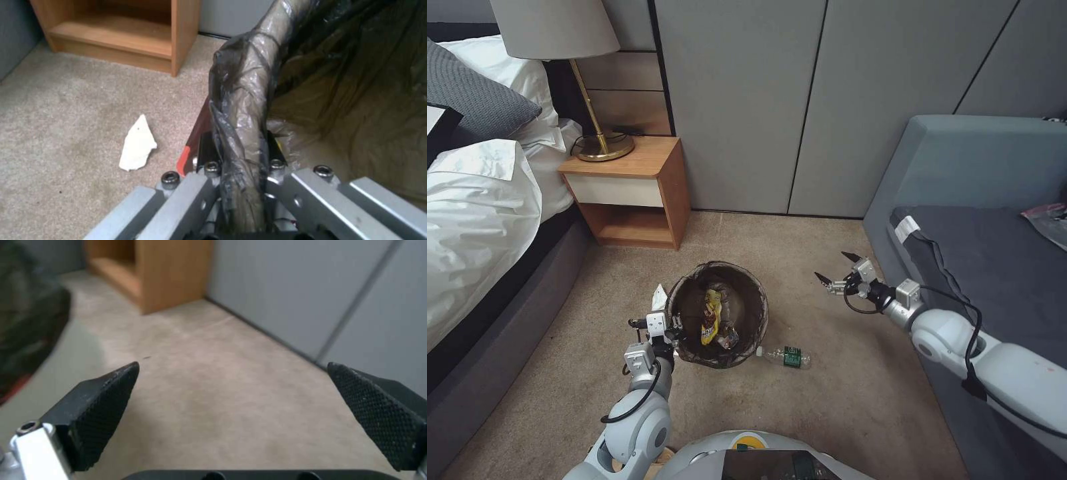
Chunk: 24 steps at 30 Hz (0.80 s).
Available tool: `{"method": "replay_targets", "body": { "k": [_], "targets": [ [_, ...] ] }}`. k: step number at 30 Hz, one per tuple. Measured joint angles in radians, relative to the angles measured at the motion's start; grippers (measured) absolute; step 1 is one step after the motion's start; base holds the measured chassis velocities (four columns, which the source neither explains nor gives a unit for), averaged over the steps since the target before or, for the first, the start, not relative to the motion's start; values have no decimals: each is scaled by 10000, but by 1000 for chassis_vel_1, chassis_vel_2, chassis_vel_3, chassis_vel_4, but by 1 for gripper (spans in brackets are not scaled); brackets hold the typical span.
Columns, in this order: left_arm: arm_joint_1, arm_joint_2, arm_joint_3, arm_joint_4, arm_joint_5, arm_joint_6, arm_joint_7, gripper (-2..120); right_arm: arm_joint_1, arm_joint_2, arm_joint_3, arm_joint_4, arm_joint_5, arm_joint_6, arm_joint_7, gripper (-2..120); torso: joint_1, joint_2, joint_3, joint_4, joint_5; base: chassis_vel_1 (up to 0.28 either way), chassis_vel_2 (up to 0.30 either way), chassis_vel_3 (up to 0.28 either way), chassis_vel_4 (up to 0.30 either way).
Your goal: Pick up the trash bin, then pick up the garbage from the floor and place it into the trash bin.
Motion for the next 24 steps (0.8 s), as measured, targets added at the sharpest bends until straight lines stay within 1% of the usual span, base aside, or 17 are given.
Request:
{"method": "replay_targets", "body": {
  "k": [1,2,3,5,6,8,9,10,11,12,14,16,17,20,21,22,24],
  "targets": [
    [-10,-12,6,11,2,0,0,2,364,-20,-427,-197,93,53,-376,100,0,0,0,2,1,0,0,0,0],
    [-10,-12,6,11,2,0,0,2,364,-20,-427,-197,93,53,-376,100,0,0,0,2,1,0,0,0,0],
    [-16,-22,6,22,4,0,0,2,691,-20,-791,-384,148,96,-687,100,0,0,0,-1,4,0,0,0,0],
    [-23,-40,6,41,6,0,1,2,1647,54,-1739,-837,211,155,-1443,100,0,0,0,0,0,0,0,0,0],
    [-23,-40,6,41,6,0,1,2,1647,54,-1739,-837,211,155,-1443,100,0,0,0,0,0,0,0,0,0],
    [-22,-53,-8,49,6,-2,2,2,2493,167,-2575,-1133,289,175,-1911,100,0,0,0,-2,3,0,0,0,0],
    [-20,-63,-17,53,10,-5,2,2,2884,247,-2965,-1299,325,219,-2126,100,0,0,0,3,-1,0,0,0,0],
    [-20,-63,-17,53,10,-5,2,2,2884,247,-2965,-1299,325,219,-2126,100,0,0,0,3,-1,0,0,0,0],
    [-18,-78,-26,59,12,-9,3,2,3312,374,-3436,-1545,343,234,-2466,100,0,0,0,3,-3,0,0,0,0],
    [-16,-89,-33,66,14,-11,4,2,3581,465,-3733,-1723,366,234,-2705,100,0,0,1,4,3,0,0,0,0],
    [-16,-95,-37,70,16,-12,4,2,3675,500,-3845,-1786,378,234,-2789,100,0,0,1,5,5,0,0,0,0],
    [-18,-146,-43,96,27,-21,8,2,4177,750,-4479,-2138,419,136,-3353,100,0,0,0,-2,-1,0,0,0,0],
    [-19,-170,-44,106,32,-26,8,2,4359,869,-4768,-2267,419,80,-3594,100,0,0,0,-2,0,0,0,0,0],
    [-23,-184,-44,111,36,-27,8,2,4465,958,-4958,-2350,409,35,-3764,100,0,0,0,-1,1,0,0,0,0],
    [-33,-202,-41,121,41,-29,9,2,4585,1086,-5221,-2482,339,-26,-4101,100,0,0,1,2,0,0,0,0,0],
    [-33,-202,-41,121,41,-29,9,2,4585,1086,-5221,-2482,339,-26,-4101,100,0,0,1,2,0,0,0,0,0],
    [-44,-215,-41,130,44,-30,9,2,4622,1169,-5390,-2589,134,-88,-4434,100,0,0,0,0,0,0,0,0,0]
  ]
}}
